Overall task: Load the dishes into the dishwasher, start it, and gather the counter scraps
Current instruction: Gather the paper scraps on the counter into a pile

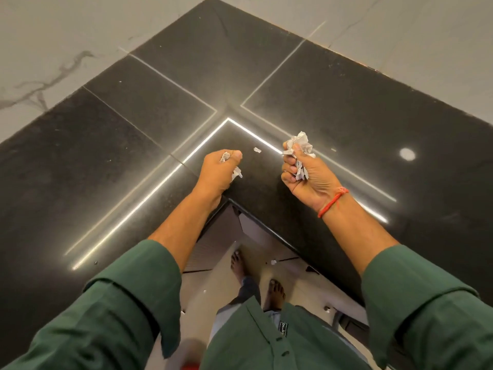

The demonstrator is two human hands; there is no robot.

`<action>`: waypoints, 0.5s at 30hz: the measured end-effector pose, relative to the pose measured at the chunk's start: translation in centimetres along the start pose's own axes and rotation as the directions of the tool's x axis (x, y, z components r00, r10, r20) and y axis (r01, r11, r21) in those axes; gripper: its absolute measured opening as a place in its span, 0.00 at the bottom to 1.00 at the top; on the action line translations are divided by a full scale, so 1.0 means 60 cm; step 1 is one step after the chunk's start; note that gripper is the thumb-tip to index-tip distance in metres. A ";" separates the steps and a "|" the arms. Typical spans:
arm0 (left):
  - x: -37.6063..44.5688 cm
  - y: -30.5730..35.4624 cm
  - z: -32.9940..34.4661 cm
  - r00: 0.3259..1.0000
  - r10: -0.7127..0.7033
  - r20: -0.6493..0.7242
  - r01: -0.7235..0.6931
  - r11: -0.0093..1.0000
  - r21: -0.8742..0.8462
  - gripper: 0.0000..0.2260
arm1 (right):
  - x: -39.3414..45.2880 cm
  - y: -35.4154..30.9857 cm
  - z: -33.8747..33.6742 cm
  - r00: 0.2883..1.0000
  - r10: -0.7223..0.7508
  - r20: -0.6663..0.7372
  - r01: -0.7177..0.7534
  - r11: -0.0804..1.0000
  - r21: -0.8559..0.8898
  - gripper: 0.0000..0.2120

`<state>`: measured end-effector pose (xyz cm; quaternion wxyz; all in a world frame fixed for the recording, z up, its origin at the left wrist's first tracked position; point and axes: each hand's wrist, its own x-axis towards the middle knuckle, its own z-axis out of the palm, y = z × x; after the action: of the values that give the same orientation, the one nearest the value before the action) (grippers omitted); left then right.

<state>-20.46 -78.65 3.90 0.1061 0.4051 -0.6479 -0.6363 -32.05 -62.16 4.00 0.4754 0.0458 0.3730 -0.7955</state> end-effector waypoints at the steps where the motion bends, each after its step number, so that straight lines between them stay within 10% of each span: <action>1: -0.013 0.002 -0.001 0.999 -0.044 -0.002 0.044 0.996 -0.072 0.11 | -0.006 0.003 0.001 1.000 0.003 0.006 -0.003 1.000 -0.001 0.06; 7: -0.110 0.006 0.005 0.976 -0.186 0.112 0.217 0.806 -0.552 0.14 | -0.057 0.031 0.011 0.998 0.041 0.048 -0.040 0.999 -0.020 0.07; 15: -0.223 -0.006 -0.006 0.953 -0.136 0.270 0.297 0.586 -0.753 0.18 | -0.136 0.097 0.037 0.998 0.044 0.034 -0.041 0.995 -0.093 0.08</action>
<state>-11.42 -70.02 8.68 0.1340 0.3332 -0.2555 -0.8976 -22.36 -59.24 5.86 0.5005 0.0174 0.3997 -0.7678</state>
